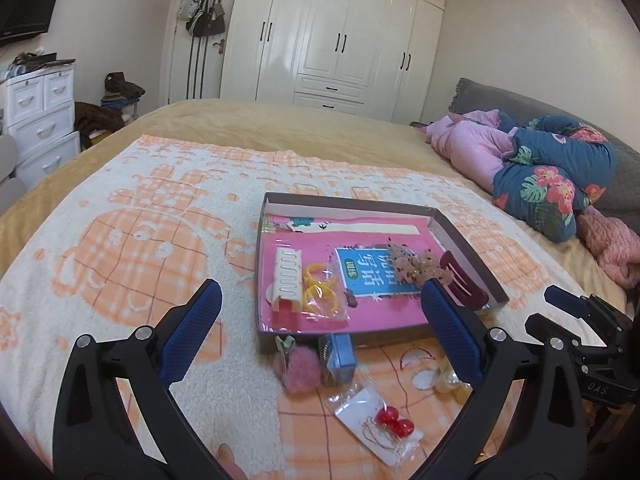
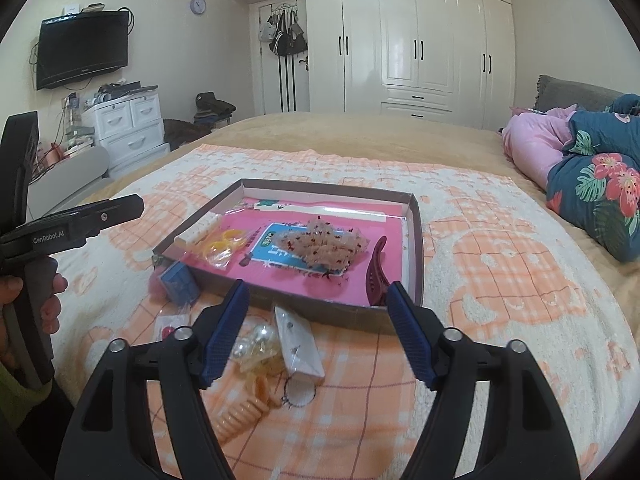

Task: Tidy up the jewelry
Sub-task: 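Open and withdraw both tools from the tray toward the remaining jewelry, then grasp the beige coiled hair tie with the right tool while the left grasps the red earring card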

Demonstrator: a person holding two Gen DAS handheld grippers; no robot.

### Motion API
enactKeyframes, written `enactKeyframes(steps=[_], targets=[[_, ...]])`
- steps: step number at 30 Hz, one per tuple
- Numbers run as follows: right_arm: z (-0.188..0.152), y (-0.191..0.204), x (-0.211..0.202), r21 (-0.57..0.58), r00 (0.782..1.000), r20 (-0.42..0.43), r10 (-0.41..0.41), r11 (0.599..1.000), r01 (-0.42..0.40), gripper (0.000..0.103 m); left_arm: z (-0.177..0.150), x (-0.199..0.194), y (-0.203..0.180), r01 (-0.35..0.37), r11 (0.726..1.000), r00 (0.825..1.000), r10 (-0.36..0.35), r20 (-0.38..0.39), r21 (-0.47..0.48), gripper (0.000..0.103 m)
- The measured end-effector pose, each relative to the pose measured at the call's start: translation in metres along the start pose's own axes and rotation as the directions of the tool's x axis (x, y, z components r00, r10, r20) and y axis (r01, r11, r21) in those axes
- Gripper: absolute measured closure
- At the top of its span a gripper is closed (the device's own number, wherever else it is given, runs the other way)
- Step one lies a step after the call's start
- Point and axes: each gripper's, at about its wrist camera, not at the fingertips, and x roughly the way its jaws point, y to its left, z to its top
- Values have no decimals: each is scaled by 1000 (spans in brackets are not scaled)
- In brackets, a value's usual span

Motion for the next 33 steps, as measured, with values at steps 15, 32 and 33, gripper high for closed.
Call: enactKeyframes(steps=[15, 32, 33], targets=[[-25, 7, -12, 5, 999, -39, 20, 1000, -20, 31, -17, -11, -12, 15, 999, 1000, -14, -21, 38, 12], [-49, 25, -9, -9, 993, -110, 53, 998, -55, 30, -36, -19, -10, 3, 999, 997, 0, -72, 41, 12], [-51, 27, -8, -10, 992, -116, 58, 998, -60, 30, -38, -19, -10, 5, 999, 997, -2, -82, 39, 12]])
